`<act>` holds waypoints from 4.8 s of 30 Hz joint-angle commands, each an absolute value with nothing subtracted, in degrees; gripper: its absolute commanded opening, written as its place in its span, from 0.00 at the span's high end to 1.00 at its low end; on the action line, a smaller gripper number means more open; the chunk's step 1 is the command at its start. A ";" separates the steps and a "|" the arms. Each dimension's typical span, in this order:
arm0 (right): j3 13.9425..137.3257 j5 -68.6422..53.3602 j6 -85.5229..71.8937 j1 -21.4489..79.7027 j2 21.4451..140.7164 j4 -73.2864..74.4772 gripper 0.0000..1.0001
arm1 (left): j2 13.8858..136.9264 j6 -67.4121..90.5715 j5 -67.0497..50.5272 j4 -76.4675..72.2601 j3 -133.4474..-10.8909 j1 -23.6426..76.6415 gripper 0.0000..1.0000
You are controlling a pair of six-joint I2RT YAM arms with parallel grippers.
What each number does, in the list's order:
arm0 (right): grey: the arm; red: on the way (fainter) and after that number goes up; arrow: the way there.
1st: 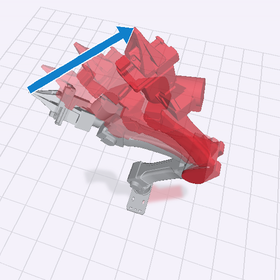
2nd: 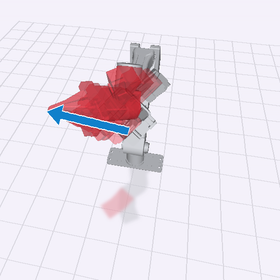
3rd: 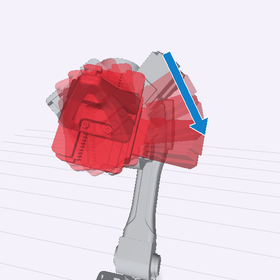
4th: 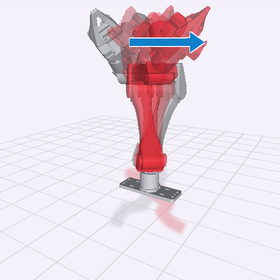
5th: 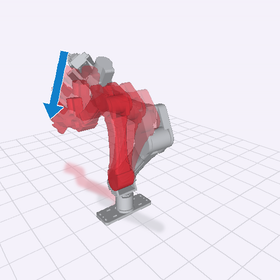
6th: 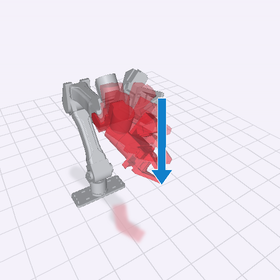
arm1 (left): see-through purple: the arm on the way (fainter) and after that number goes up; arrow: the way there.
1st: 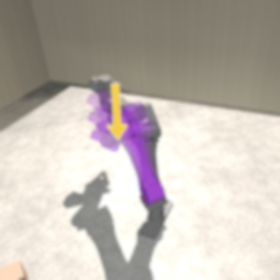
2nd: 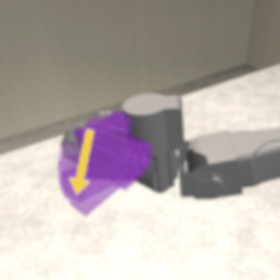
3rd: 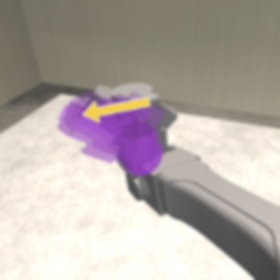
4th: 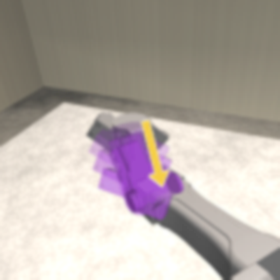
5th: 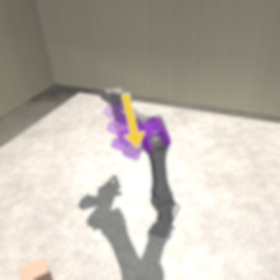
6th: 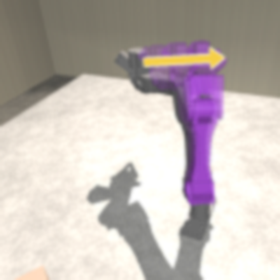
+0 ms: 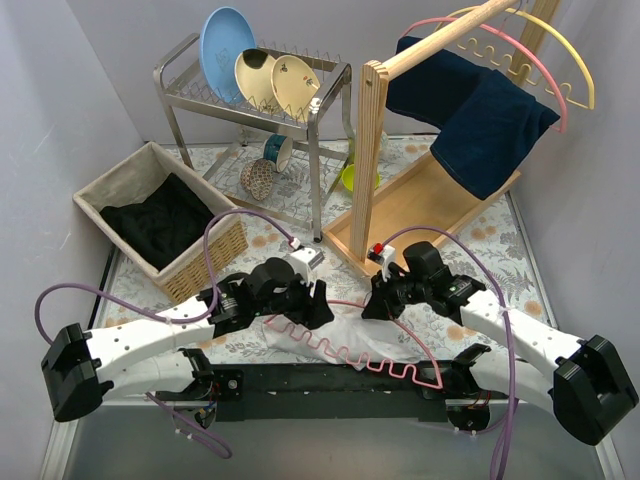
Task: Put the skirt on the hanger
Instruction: Place skirt on hanger
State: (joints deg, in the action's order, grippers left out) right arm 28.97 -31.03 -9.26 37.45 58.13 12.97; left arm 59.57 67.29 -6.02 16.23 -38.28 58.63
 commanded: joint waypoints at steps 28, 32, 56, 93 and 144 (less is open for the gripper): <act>25.49 -29.71 -7.21 35.07 58.10 1.14 0.99 | 78.65 59.41 4.03 17.83 -48.43 58.54 0.47; 25.40 -29.71 -7.21 35.07 57.92 1.05 0.99 | 79.54 59.41 6.50 19.25 -48.34 58.62 0.47; 26.89 -30.85 -6.07 34.63 56.52 2.28 0.99 | 70.59 65.12 6.42 24.43 -54.76 58.54 0.99; 27.25 -27.24 -0.79 32.08 59.50 0.53 0.99 | 30.72 92.41 10.09 48.13 -50.62 57.74 0.47; 27.51 -29.18 -0.97 29.00 61.79 0.88 0.99 | 94.75 57.65 40.52 47.72 -70.13 93.52 0.95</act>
